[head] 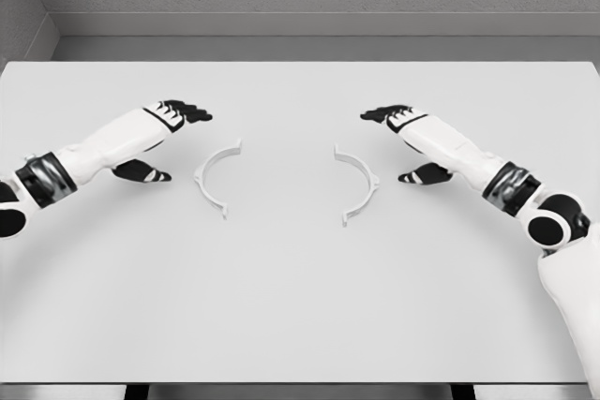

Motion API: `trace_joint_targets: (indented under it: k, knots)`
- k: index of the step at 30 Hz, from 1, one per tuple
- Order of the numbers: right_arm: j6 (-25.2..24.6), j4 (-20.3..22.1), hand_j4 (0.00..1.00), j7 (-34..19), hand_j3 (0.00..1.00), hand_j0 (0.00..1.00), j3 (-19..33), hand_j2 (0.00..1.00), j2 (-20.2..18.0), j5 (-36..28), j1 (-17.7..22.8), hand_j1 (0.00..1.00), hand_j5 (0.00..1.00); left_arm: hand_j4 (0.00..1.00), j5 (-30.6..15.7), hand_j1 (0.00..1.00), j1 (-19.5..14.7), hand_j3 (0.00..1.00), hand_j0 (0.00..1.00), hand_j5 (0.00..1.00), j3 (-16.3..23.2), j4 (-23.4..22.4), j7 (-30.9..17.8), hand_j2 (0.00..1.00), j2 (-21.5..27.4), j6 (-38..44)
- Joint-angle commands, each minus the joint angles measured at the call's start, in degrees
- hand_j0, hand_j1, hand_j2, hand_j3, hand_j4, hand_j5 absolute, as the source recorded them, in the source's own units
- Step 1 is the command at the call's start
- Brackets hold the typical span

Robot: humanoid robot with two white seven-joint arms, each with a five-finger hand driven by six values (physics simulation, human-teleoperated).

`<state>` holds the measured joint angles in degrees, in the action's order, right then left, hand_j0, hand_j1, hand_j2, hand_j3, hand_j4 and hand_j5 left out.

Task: Assemble PVC drainage pipe clamps

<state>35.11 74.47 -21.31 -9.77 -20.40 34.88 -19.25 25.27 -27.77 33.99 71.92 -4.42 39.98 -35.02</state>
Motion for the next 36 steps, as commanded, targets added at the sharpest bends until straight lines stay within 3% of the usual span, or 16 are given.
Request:
trace_joint_targets:
  k: [1,14,36]
  knots:
    - [-0.1,-0.5,1.0,-0.1,1.0,1.0,-0.2,1.0,0.4,1.1,0.0,1.0,1.0,1.0,-0.4,1.0,0.0,1.0,1.0,1.0,0.3,-0.6,0.0,1.0,-0.7,0.0]
    - [-0.1,0.0,1.0,-0.1,1.0,1.0,-0.3,1.0,0.4,0.9,0.0,1.0,1.0,1.0,-0.5,1.0,-1.8,1.0,1.0,1.0,0.3,-5.6,0.0,1.0,-4.7,0.0]
    - [-0.1,-1.3,1.0,-0.2,1.0,1.0,-2.3,1.0,3.4,1.1,-1.0,1.0,1.0,1.0,-0.4,1.0,-2.1,1.0,1.0,1.0,0.3,-7.1,0.0,1.0,-6.9,0.0]
